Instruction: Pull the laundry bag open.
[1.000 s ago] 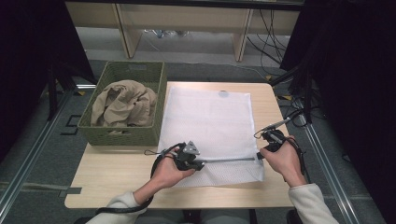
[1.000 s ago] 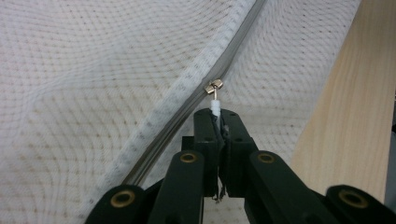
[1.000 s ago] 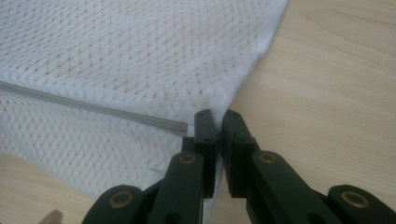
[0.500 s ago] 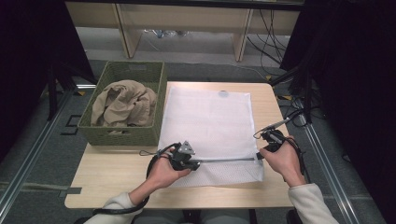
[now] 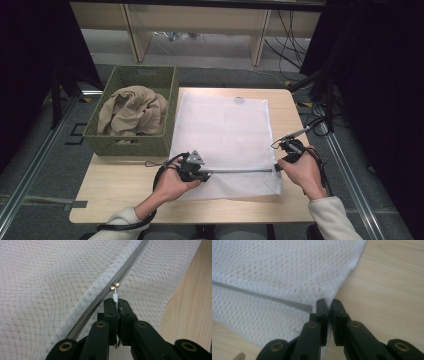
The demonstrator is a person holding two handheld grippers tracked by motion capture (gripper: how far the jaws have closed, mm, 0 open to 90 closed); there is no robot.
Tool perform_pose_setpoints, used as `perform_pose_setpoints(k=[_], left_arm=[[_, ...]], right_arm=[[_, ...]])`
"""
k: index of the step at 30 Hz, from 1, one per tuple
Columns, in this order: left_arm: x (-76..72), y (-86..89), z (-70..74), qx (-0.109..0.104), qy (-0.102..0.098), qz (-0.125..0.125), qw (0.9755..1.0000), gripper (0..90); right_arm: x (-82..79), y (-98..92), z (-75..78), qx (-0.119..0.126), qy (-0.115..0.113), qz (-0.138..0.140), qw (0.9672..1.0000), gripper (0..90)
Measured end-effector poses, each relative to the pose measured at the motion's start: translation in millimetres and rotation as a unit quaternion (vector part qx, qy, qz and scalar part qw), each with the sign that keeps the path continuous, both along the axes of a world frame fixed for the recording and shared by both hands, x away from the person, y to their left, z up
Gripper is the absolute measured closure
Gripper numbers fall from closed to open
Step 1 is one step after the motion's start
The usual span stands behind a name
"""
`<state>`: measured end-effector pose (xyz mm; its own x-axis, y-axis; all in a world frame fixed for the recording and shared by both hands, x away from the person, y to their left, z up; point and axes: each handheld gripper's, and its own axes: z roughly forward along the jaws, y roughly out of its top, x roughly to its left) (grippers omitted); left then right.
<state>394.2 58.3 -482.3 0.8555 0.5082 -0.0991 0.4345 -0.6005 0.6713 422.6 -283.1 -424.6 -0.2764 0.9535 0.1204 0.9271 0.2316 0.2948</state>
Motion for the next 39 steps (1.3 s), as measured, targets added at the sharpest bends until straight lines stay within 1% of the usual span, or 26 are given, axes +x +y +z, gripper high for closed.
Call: perform_pose_setpoints(k=[1, 2, 3, 4, 5, 7, 8, 9, 10, 11, 12, 15, 16, 19, 20, 24, 25, 28, 29, 31, 32, 33, 34, 36, 37, 39], left_arm=[[0.0, 1.2, -0.1, -0.001, 0.005, 0.001, 1.0000, 86.6], [-1.5, -0.4, -1.5, -0.017, 0.002, 0.018, 0.9997, 86.7], [-1.3, 0.9, -1.3, -0.015, 0.005, 0.018, 0.9997, 86.7], [0.4, 4.3, 0.6, 0.005, 0.002, -0.001, 1.0000, 86.7], [-1.1, 3.4, -0.6, -0.008, 0.006, 0.014, 0.9999, 86.6], [-1.4, 4.4, -0.9, -0.011, 0.001, 0.019, 0.9998, 86.6], [0.2, 7.8, 0.2, 0.008, 0.003, 0.003, 1.0000, 86.6], [-2.1, 5.0, -1.8, -0.016, 0.003, 0.025, 0.9995, 86.6], [-1.1, 6.5, -1.1, -0.008, -0.002, 0.018, 0.9998, 86.6], [-1.8, 6.7, -0.7, -0.009, -0.001, 0.020, 0.9998, 86.7], [-2.0, 7.7, -0.1, -0.006, 0.001, 0.017, 0.9998, 86.6], [-2.2, 8.2, -0.8, -0.017, 0.006, 0.025, 0.9995, 86.7], [-1.6, 9.3, 0.1, -0.009, -0.003, 0.021, 0.9997, 86.7], [-2.8, 10.0, 0.0, -0.017, 0.005, 0.029, 0.9994, 86.6], [-2.3, 11.6, 0.4, -0.012, 0.002, 0.025, 0.9996, 86.7], [-2.2, 15.5, 1.0, -0.011, -0.001, 0.028, 0.9996, 86.7], [-2.9, 16.5, 1.2, -0.014, 0.003, 0.030, 0.9994, 86.7], [-2.4, 18.6, 1.2, -0.015, -0.004, 0.028, 0.9995, 86.6], [-3.6, 19.3, 1.3, -0.016, 0.001, 0.031, 0.9994, 86.7], [-3.7, 21.2, 1.0, -0.016, -0.002, 0.033, 0.9993, 86.7], [-3.2, 22.3, 0.8, -0.012, -0.002, 0.032, 0.9994, 86.7], [-4.2, 22.6, 0.2, -0.016, 0.003, 0.040, 0.9991, 86.7], [-3.7, 24.4, 0.6, -0.009, -0.002, 0.033, 0.9994, 86.7], [-4.3, 25.3, 0.2, -0.015, 0.000, 0.036, 0.9992, 86.7], [-4.4, 26.8, 0.7, -0.008, 0.000, 0.035, 0.9994, 86.7], [-5.1, 27.8, 0.7, -0.017, 0.000, 0.039, 0.9991, 86.7]], right_arm=[[0.3, -0.7, -0.4, -0.001, -0.006, 0.005, 1.0000, 86.6], [-1.0, 1.3, 1.7, 0.002, 0.011, -0.012, 0.9999, 86.6], [-1.1, 1.3, 1.7, 0.003, 0.011, -0.014, 0.9998, 86.6], [-1.1, 1.3, 1.7, 0.002, 0.011, -0.014, 0.9998, 86.6], [-1.0, 1.2, 1.7, 0.002, 0.011, -0.014, 0.9998, 86.6], [-0.8, 1.0, 1.4, 0.002, 0.010, -0.012, 0.9999, 86.6], [-0.8, 1.1, 1.3, 0.002, 0.011, -0.012, 0.9999, 86.6], [-0.7, 1.1, 1.1, 0.003, 0.011, -0.012, 0.9999, 86.5], [-0.9, 1.9, 0.9, 0.001, 0.014, -0.015, 0.9998, 86.5], [-0.3, 0.9, 0.0, 0.000, 0.011, -0.006, 0.9999, 86.6], [-0.1, 1.3, -0.1, -0.001, 0.012, -0.008, 0.9999, 86.6], [-0.3, 1.8, 0.4, 0.000, 0.012, -0.012, 0.9999, 86.6], [-0.3, 1.6, 0.4, 0.001, 0.011, -0.010, 0.9999, 86.6], [-0.4, 1.6, 0.4, 0.002, 0.014, -0.012, 0.9998, 86.6], [-0.3, 1.5, 0.3, 0.002, 0.013, -0.012, 0.9998, 86.5], [-0.2, 1.0, 0.8, 0.004, 0.014, -0.013, 0.9998, 86.6], [-0.2, 1.1, 0.6, 0.003, 0.014, -0.012, 0.9998, 86.6], [-0.2, 1.6, 0.3, 0.002, 0.018, -0.013, 0.9998, 86.5], [-1.1, 4.0, 1.4, 0.006, 0.025, -0.028, 0.9993, 86.5], [-1.0, 3.9, 1.2, 0.006, 0.024, -0.029, 0.9993, 86.6], [0.1, 1.3, 0.3, 0.003, 0.018, -0.015, 0.9997, 86.6], [0.2, 1.1, 0.1, 0.002, 0.016, -0.015, 0.9998, 86.6], [0.2, 1.2, 0.0, 0.003, 0.016, -0.014, 0.9998, 86.6], [0.2, 1.5, 0.0, 0.003, 0.017, -0.015, 0.9997, 86.6], [0.2, 1.4, -0.1, 0.003, 0.018, -0.014, 0.9997, 86.6], [0.3, 1.3, -0.1, 0.004, 0.017, -0.014, 0.9998, 86.6]])
